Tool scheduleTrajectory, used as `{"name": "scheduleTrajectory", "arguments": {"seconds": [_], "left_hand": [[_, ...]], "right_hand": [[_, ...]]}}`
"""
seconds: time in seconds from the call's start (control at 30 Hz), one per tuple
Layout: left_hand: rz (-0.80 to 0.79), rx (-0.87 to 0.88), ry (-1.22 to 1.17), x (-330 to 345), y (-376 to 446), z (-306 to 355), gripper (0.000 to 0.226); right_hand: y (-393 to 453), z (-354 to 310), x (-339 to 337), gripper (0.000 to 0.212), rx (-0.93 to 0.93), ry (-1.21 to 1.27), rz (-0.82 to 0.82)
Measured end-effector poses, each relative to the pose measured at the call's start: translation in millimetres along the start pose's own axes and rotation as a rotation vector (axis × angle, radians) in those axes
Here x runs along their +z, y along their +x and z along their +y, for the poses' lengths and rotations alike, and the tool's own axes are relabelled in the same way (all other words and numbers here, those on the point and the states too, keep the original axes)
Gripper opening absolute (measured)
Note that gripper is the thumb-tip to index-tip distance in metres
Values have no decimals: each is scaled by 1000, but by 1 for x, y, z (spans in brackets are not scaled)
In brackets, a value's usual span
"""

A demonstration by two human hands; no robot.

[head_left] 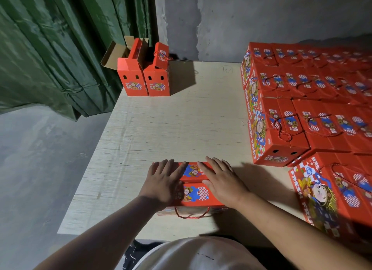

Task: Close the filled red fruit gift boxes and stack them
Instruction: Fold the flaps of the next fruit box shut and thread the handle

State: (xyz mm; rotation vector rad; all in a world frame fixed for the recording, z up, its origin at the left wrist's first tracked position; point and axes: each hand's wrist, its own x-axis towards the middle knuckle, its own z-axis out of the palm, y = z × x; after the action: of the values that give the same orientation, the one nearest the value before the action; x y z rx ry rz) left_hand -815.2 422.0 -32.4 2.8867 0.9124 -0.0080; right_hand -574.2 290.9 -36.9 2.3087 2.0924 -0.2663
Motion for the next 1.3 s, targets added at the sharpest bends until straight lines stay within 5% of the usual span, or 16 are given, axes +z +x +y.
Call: {"name": "scheduleTrajectory", "arguments": {"seconds": [1.3], "left_hand": [[-117, -8, -39, 7, 1, -3, 66]], "right_hand": [[-6, -1, 1, 81, -20, 47, -62]]}}
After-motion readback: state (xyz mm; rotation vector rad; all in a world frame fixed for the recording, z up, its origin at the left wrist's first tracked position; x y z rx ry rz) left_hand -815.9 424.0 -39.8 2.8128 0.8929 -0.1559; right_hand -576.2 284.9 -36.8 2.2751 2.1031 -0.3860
